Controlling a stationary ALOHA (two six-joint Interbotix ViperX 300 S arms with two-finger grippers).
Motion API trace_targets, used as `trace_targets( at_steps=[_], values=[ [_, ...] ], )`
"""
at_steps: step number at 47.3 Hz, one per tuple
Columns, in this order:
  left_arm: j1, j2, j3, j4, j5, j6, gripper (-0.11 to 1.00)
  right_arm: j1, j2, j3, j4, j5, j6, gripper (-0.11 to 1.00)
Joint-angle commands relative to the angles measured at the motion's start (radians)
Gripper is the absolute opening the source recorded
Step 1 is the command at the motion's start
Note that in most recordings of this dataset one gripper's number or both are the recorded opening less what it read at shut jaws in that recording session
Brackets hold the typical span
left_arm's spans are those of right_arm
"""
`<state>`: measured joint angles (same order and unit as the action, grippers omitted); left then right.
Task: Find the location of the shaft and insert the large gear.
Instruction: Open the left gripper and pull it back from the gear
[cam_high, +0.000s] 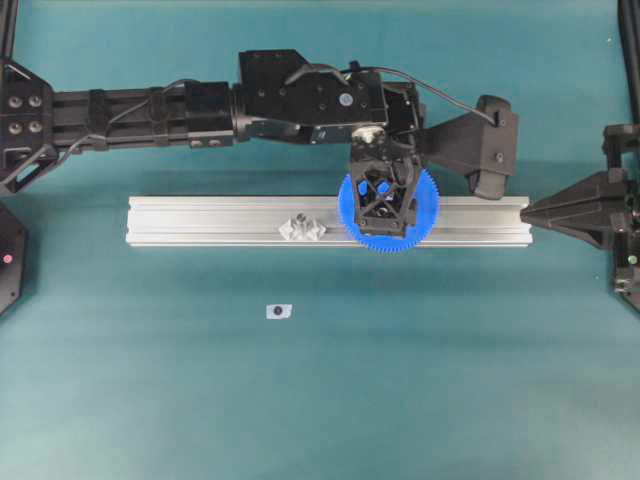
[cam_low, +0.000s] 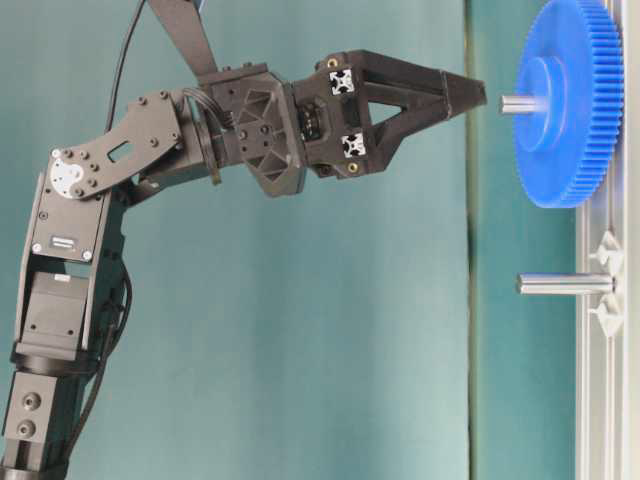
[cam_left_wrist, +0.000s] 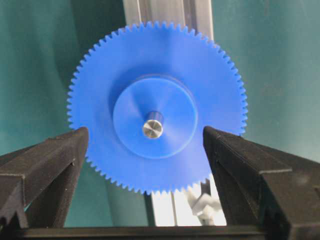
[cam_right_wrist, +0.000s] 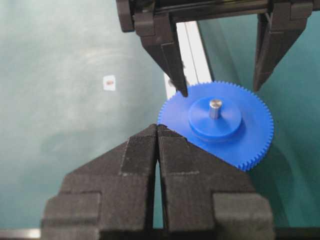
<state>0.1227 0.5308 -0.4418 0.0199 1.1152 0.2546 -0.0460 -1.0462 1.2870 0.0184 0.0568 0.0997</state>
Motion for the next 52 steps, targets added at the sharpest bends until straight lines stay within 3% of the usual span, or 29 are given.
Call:
trace_targets(
  at_steps=[1, 52],
  values=[
    [-0.003, -0.026, -0.031, 0.003, -0.003, -0.002, 0.9, -0.002, 0.005, -0.011, 0.002, -0.005, 0.011, 0.0],
    [-0.037, -0.067, -0.038, 0.003, -0.002, -0.034, 0.9, -0.002, -0.011, -0.006, 0.002, -0.005, 0.011, 0.0]
  ],
)
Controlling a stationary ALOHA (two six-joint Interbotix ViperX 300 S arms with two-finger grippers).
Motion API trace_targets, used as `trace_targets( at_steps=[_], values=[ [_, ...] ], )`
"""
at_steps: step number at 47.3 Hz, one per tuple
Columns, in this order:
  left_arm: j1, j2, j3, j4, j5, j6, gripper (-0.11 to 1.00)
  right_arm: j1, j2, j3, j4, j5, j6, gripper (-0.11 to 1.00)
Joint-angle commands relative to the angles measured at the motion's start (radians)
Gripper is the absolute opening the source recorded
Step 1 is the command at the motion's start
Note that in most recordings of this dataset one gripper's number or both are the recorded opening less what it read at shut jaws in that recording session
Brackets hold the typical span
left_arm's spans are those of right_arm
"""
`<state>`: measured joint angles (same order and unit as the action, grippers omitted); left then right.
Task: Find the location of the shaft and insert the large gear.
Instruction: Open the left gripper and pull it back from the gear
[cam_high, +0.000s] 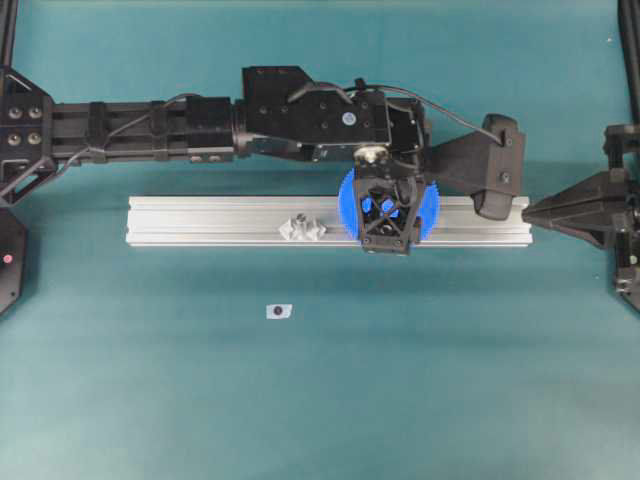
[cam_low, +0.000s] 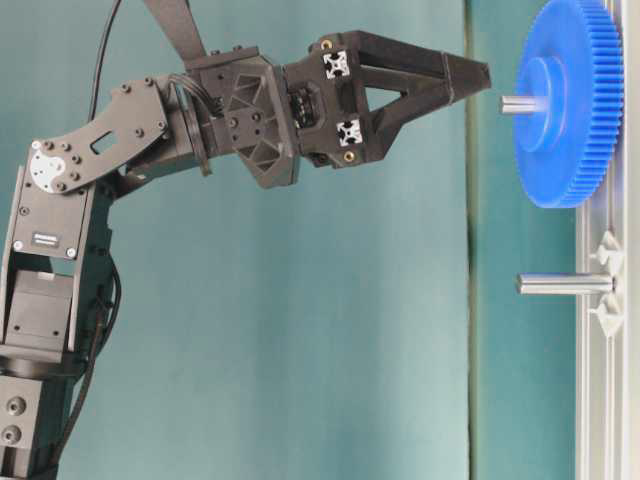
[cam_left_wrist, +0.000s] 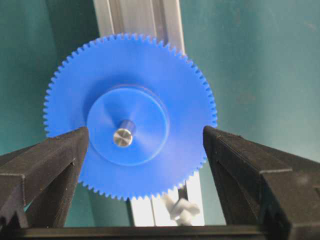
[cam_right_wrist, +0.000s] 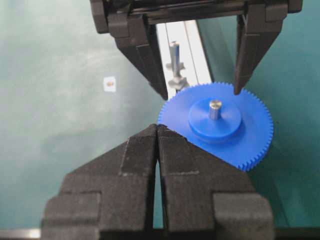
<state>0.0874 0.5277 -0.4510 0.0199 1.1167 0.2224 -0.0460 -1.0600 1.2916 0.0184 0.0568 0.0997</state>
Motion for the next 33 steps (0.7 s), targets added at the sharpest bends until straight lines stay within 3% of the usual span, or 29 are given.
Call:
trace_targets(
  at_steps=[1, 33],
  values=[
    [-0.002, -0.067, -0.029, 0.003, -0.003, -0.002, 0.9, -0.002, 0.003, -0.009, 0.002, -0.005, 0.011, 0.0],
    [0.0, -0.129, 0.005, 0.003, -0.011, -0.006, 0.9, -0.002, 0.002, -0.009, 0.002, -0.005, 0.011, 0.0]
  ],
)
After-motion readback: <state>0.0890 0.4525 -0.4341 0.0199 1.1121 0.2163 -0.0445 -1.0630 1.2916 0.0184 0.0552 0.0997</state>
